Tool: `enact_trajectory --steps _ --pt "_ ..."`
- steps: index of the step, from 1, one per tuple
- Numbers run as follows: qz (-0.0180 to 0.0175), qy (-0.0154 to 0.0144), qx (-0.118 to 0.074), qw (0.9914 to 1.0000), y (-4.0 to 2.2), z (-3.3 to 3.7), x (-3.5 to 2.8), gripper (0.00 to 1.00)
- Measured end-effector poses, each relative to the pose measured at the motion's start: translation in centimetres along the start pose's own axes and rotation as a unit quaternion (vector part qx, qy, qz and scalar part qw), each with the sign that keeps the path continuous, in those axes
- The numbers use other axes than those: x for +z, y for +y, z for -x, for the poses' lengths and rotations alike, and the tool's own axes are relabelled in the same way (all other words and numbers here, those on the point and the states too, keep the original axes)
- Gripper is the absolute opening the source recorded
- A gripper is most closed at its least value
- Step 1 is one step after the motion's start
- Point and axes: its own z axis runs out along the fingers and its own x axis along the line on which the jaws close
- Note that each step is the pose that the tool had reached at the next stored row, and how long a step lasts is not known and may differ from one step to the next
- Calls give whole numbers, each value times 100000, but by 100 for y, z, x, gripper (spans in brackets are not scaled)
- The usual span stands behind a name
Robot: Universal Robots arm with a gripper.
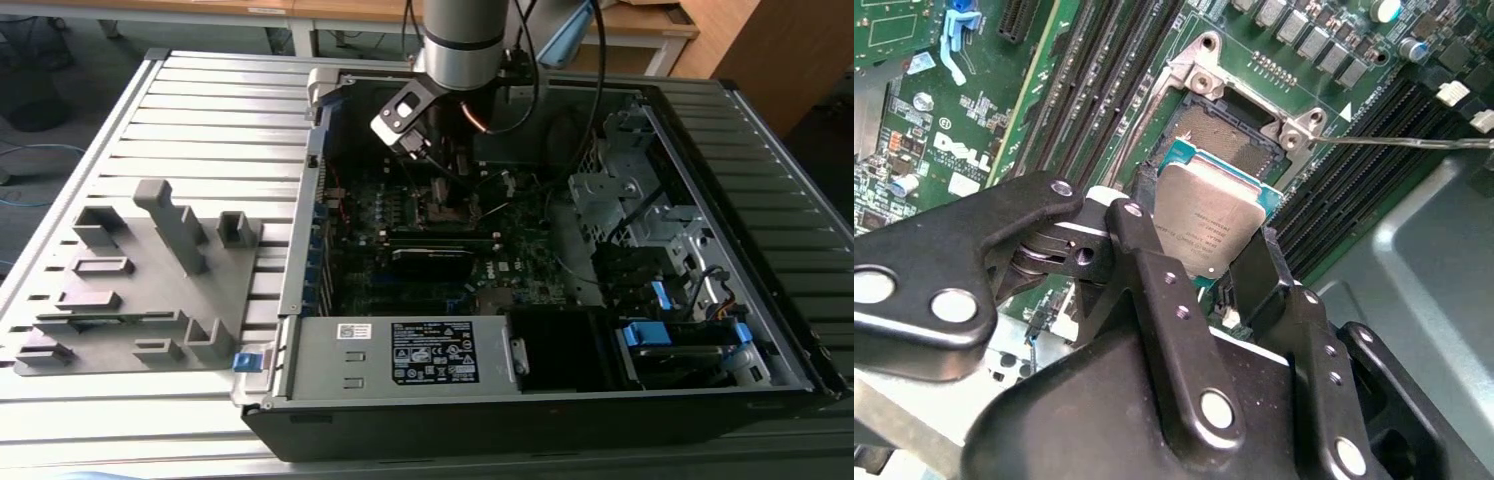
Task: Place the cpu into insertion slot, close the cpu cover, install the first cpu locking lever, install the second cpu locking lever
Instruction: 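Place the cpu into insertion slot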
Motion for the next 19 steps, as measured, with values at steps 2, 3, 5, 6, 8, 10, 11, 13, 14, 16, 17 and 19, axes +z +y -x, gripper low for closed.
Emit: enact_trajectory --steps 2,3,5,6,8,10,11,13,14,16,17,19 --pt "4 37 -3 100000 -13 -5 5 54" --pt "7 46 -2 100000 -19 -6 11 54" --pt "-2 41 -2 100000 -30 -9 29 54" --pt "0 47 -3 100000 -31 -9 39 54" --pt "-1 64 -6 100000 -33 -9 60 54" --pt "-2 143 15 100000 -35 -15 78 54" --pt "-4 184 18 100000 -36 -23 84 54" --pt "11 276 19 100000 -36 -36 103 54" --pt "9 289 14 100000 -37 -37 115 54" --pt "3 315 17 100000 -40 -38 146 54" --pt "4 318 21 99999 -42 -38 162 54" --pt "3 318 22 99999 -46 -37 194 54"
